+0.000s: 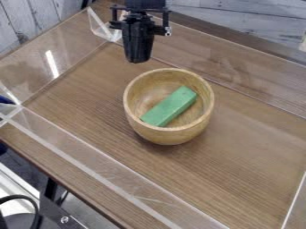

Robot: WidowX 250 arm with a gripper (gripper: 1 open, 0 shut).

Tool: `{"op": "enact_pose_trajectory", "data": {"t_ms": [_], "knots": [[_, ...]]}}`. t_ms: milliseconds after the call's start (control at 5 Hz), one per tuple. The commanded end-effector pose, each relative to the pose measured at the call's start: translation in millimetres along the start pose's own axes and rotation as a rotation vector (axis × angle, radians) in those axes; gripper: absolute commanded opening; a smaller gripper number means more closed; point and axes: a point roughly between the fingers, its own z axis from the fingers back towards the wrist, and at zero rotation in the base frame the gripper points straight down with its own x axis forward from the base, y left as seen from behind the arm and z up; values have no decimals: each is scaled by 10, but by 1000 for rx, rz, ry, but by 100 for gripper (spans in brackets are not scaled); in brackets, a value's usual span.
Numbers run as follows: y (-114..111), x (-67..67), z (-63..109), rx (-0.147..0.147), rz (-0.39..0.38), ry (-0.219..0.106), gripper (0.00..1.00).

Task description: Put the green block in the brown bowl

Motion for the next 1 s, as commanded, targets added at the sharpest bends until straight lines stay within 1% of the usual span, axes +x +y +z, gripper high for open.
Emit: {"op": "enact_pose_trajectory", "data": {"t_ms": [0, 200, 400, 600, 800], "knots": [[-24, -104, 220, 28, -14, -99, 0], [11, -176, 251, 19, -14, -127, 0], [-46, -92, 174, 14, -30, -113, 0], [-73, 5, 46, 2, -46, -85, 0], [-136, 38, 16, -2, -51, -80, 0]]}}
